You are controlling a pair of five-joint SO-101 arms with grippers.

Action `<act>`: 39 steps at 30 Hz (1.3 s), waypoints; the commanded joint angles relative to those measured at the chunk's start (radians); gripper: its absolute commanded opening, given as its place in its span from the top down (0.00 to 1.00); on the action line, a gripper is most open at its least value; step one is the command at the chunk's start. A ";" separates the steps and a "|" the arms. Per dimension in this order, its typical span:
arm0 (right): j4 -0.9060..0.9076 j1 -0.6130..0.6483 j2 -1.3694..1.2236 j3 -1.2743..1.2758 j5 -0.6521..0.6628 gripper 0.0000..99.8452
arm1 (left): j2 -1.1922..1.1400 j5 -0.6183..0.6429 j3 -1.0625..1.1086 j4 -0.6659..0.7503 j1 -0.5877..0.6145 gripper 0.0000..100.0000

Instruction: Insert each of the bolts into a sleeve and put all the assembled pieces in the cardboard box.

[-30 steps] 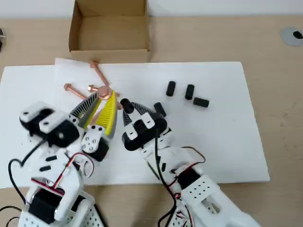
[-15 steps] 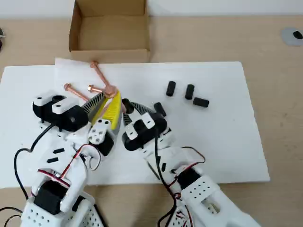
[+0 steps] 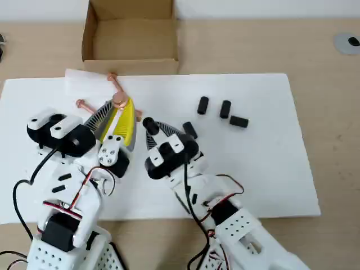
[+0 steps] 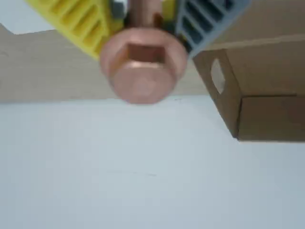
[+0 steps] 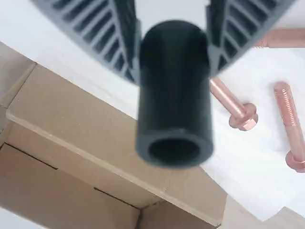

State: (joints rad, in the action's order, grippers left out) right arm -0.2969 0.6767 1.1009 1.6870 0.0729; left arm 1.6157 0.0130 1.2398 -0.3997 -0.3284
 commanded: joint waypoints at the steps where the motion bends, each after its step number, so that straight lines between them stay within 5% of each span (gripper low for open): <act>1: -0.003 0.012 0.021 -0.002 -0.025 0.99 | -0.004 -0.008 -0.011 0.028 0.006 0.99; 23: -0.006 0.013 0.022 -0.008 -0.089 0.99 | -0.005 -0.017 0.026 0.031 -0.081 0.99; 39: -0.006 0.013 0.022 -0.008 -0.086 0.99 | -0.005 -0.097 0.133 0.213 -0.049 0.99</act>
State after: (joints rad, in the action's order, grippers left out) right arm -0.2969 0.6767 1.1009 1.6870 -0.0069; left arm 1.6126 -0.0760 1.3840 -0.2171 -0.3928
